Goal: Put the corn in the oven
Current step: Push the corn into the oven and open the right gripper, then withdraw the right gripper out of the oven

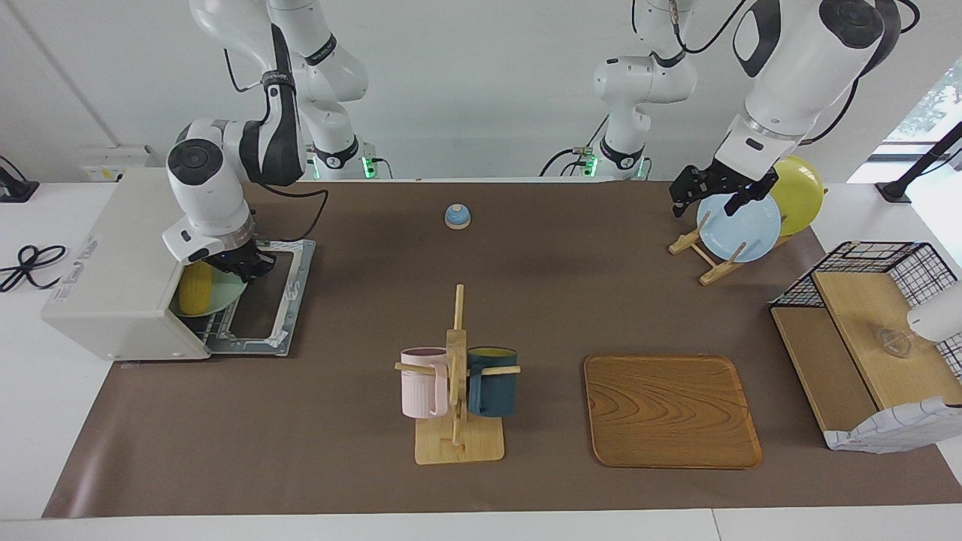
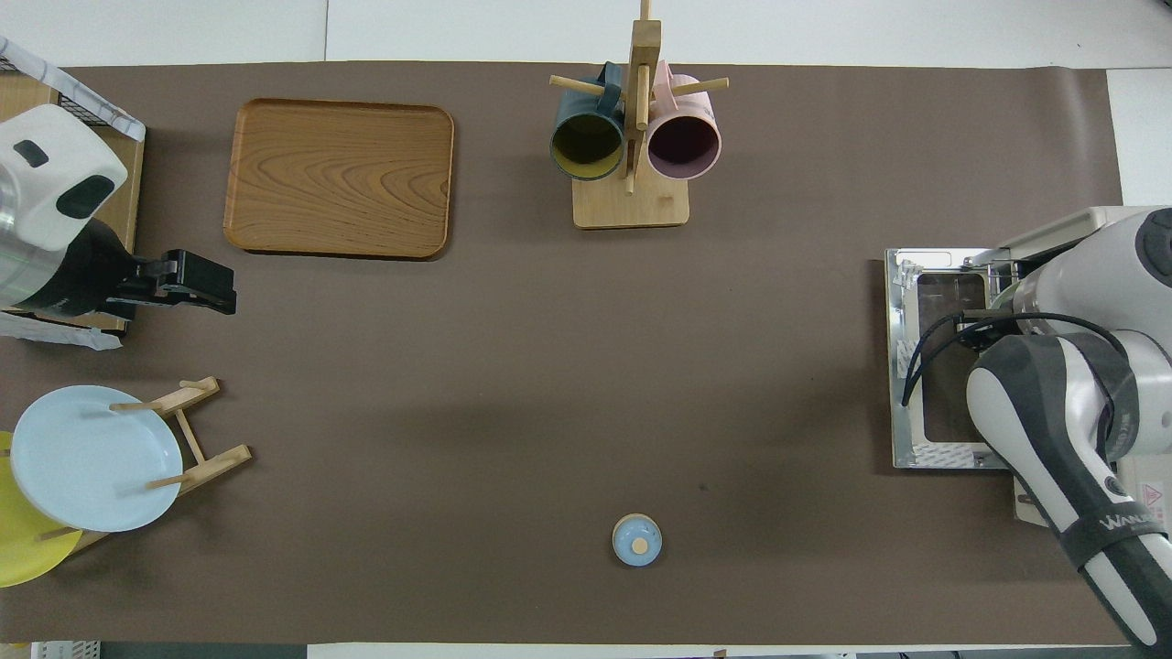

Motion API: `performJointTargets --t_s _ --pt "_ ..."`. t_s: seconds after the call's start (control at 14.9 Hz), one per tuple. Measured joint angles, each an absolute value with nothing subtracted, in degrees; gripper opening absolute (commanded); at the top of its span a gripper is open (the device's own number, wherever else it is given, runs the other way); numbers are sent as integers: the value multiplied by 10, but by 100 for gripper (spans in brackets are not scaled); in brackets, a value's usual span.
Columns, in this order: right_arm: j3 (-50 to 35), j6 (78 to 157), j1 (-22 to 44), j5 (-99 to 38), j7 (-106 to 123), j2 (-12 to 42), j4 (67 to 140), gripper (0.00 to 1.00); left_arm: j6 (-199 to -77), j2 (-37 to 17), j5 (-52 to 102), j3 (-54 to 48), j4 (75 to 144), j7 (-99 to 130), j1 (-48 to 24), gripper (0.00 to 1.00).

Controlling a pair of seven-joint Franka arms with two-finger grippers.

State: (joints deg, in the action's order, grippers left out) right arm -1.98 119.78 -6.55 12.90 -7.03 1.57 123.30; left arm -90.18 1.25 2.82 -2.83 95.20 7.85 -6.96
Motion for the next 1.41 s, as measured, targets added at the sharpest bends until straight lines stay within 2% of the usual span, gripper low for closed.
performJointTargets --t_s 0.07,0.47,0.54,0.6,0.67,0.94,1.21,1.41 --pt "-20 1198 -66 127 -70 16 1233 47 -902 13 28 -28 952 78 -70 100" --pt "-26 1171 -56 109 -70 14 1211 54 -902 13 28 -28 952 78 -70 100" --pt "-27 1158 -50 103 -70 14 1198 50 -902 13 28 -28 952 78 -70 100" --pt "-28 1148 -43 99 -70 14 1185 22 -902 13 28 -28 952 78 -70 100" --pt "-28 1143 -34 94 -72 14 1175 0 -902 13 28 -28 952 78 -70 100" --pt "-30 1147 -9 56 -98 15 1175 0 -902 13 28 -28 952 78 -70 100" --pt "-32 1196 30 55 -120 21 1232 0 -902 13 28 -28 952 78 -70 100" --pt "-33 1233 34 55 -83 40 1254 0 -902 13 28 -28 952 78 -70 100"
